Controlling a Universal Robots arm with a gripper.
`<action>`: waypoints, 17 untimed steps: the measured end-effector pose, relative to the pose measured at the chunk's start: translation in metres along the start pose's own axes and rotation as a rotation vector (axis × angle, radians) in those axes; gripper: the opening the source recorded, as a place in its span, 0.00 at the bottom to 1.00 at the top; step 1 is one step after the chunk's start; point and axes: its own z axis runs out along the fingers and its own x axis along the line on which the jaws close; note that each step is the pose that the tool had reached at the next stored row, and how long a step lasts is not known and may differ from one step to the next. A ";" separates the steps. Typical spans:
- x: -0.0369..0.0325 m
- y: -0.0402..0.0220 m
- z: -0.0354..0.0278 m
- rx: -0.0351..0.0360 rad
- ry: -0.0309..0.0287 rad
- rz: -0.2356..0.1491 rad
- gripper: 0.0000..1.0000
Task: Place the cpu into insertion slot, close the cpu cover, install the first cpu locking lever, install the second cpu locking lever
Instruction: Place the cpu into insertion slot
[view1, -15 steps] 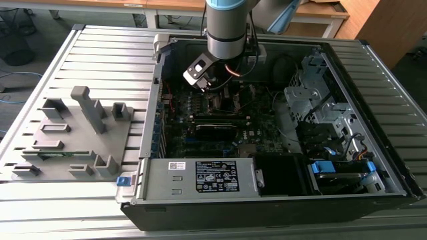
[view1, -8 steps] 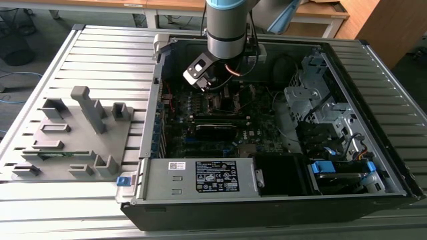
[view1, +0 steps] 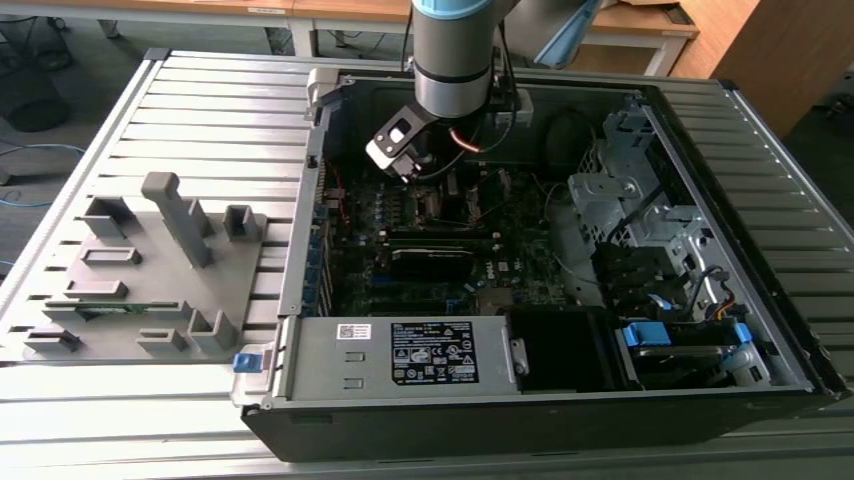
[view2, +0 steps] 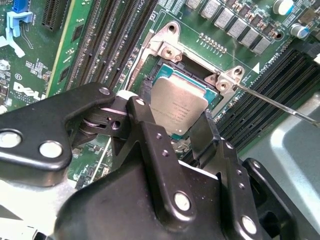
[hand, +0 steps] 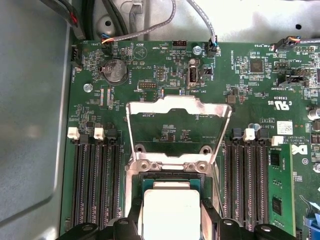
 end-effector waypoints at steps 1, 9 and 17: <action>0.0000 0.0000 0.0000 0.0000 -0.0001 0.001 0.54; 0.0000 -0.0001 0.0002 -0.0004 -0.0014 0.017 0.54; 0.0008 -0.0001 0.0003 -0.0004 -0.0013 0.017 0.54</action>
